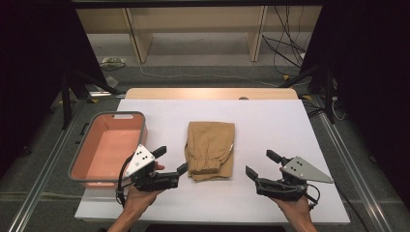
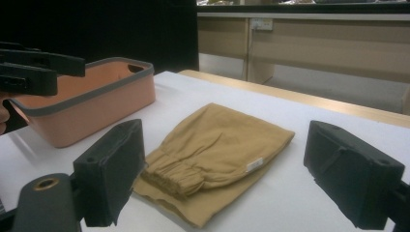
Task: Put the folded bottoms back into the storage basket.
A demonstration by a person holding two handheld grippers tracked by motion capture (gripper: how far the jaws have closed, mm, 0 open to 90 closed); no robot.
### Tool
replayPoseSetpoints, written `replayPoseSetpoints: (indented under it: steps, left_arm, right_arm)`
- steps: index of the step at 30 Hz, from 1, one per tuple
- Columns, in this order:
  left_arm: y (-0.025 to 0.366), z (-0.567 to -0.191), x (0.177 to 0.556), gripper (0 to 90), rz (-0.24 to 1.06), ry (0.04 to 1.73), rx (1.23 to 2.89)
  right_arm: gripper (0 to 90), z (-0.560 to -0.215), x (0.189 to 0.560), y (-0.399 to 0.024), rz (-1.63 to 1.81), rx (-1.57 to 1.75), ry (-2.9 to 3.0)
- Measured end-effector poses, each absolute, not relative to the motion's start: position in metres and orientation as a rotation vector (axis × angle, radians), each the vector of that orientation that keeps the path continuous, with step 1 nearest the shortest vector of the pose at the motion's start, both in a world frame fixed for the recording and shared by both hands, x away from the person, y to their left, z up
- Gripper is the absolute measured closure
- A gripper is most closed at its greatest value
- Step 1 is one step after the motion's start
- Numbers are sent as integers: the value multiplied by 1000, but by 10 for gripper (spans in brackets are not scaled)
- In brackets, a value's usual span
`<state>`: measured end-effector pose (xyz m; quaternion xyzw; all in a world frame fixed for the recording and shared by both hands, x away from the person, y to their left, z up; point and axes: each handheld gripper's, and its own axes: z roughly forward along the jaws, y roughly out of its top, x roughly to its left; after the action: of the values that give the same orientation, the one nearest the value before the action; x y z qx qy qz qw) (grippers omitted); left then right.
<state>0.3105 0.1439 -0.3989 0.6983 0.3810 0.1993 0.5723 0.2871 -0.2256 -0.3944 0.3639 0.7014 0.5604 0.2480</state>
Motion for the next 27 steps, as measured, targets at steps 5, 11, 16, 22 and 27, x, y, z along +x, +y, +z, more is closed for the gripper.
replayPoseSetpoints:
  steps: [5, 11, 16, 22, 27]
  left_arm:
    - [144, -399, 312, 88, 457, 909, 1637]
    - [144, -400, 313, 88, 458, 915, 1645]
    - [142, -401, 314, 88, 454, 923, 1654]
    - [141, -402, 318, 90, 440, 954, 1675]
    - [138, -408, 326, 96, 387, 1049, 1710]
  right_arm:
    - [155, -395, 288, -226, 1522, 992, 1911]
    - [156, -396, 290, -227, 1514, 997, 1917]
    - [158, -395, 291, -227, 1513, 996, 1915]
    - [159, -395, 293, -227, 1500, 996, 1919]
    - [161, -396, 300, -228, 1478, 1000, 1929]
